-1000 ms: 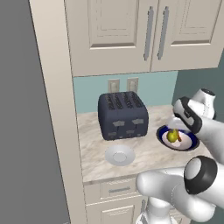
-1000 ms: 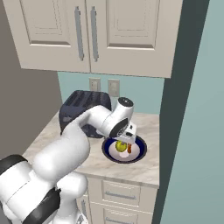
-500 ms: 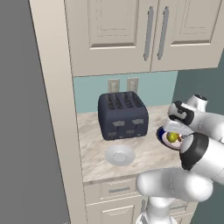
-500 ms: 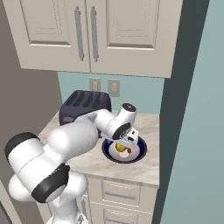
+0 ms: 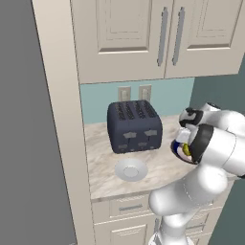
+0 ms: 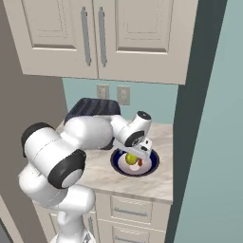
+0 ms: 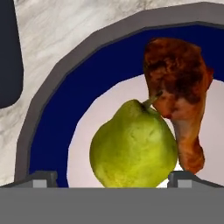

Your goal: Remove the pear from the bowl and place it on the small plate. Then place the bowl with only the chicken drumstick in the microwave, close the door, and press the start button to microwave the chicken drumstick.

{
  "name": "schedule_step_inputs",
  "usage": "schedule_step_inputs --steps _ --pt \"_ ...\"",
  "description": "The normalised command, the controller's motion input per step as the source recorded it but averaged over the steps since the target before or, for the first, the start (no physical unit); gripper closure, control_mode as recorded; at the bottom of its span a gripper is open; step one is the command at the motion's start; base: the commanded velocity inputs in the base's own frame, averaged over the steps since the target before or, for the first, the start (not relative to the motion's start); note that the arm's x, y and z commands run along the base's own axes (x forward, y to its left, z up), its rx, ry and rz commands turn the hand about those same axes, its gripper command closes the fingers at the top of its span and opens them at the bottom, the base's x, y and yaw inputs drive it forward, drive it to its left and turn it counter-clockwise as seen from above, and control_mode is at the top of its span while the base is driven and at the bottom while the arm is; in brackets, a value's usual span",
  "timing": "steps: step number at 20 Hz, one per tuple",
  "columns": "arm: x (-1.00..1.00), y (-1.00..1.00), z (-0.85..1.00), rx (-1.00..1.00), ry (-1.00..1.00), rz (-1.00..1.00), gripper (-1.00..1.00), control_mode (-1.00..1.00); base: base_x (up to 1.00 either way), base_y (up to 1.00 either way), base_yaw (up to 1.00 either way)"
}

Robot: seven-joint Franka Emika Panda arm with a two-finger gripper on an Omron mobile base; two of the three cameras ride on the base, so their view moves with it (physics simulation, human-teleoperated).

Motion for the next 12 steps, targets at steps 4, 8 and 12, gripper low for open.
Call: schedule_step_inputs --steps 4,8,12 --pt "0.2 -0.01 -0.29 0.0 0.03 0.0 -1.0 -1.0 0.0 0.0 0.0" --pt "0.01 0.0 -0.23 0.01 0.0 0.0 -1.0 -1.0 0.0 0.0 0.0" --pt "-0.16 0.11 -0.32 0.0 0.0 0.0 -1.0 -1.0 0.0 0.0 0.0"
